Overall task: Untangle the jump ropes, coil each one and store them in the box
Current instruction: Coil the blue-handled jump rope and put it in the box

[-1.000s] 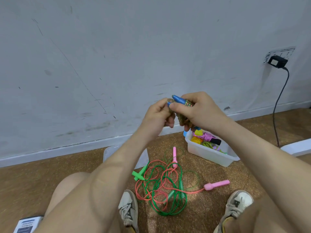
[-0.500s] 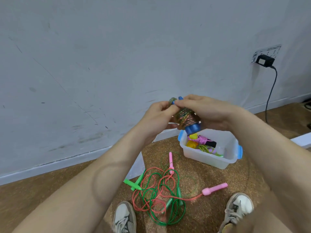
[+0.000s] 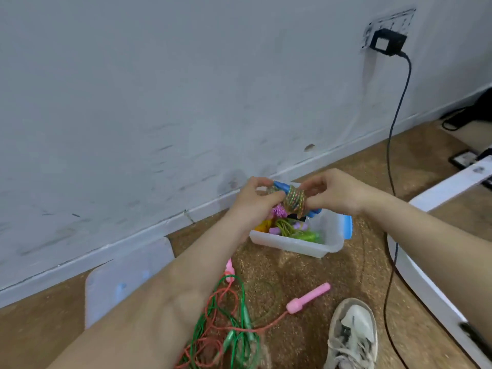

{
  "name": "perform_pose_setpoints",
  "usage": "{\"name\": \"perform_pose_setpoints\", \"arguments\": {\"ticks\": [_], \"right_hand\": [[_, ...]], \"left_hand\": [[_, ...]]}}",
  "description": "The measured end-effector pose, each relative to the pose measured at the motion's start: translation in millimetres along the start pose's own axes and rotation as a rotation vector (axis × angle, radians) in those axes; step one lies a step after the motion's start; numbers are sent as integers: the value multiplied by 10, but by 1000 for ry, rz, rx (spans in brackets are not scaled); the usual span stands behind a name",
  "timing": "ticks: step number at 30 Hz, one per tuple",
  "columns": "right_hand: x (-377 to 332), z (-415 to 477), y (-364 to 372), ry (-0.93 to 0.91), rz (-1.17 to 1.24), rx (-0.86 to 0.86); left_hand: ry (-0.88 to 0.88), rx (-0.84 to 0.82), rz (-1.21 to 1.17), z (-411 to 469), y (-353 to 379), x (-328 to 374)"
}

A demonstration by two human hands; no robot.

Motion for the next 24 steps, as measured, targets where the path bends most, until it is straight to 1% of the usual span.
{"name": "perform_pose_setpoints", "arguments": {"ticks": [3,5,7,9,11,14,17,19,21,24], "right_hand": [[545,329,-68,123,-233,66],[880,495,-121,250,-379,97],[1176,670,-112,344,-463,93],[1374,855,-39,365,-544,78],[1462,1041,44,341,-624,66],[1512,1317,213,303,-761,58],[1693,1467,387,345,-831,39],[1845,1504,547,370,-870,-26],[1954,1506,677,410,-963,-98],[1996,1503,763,441,-1087,-169]], "left_hand": [[-48,-94,323,444,276,-418],[-18,-142,592,682,451,-600],[44,-183,841,911,615,-750],[96,-234,1033,1114,763,-925],[96,-276,1150,1299,857,-1142],[42,-320,1230,1474,906,-1386],[92,-286,1237,1562,947,-1394],[95,-275,1211,1592,952,-1401],[101,-275,1182,1580,938,-1410],[218,-216,1066,1428,867,-1266]]}}
Point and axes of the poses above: each hand's wrist, its own z-axis towards the middle knuckle, its own y-axis out of the palm, x = y × z, the point moved 10 cm from there along z, towards the middle knuckle, and after that the axes turned 7 degrees about -x, right-handed, at the moved point
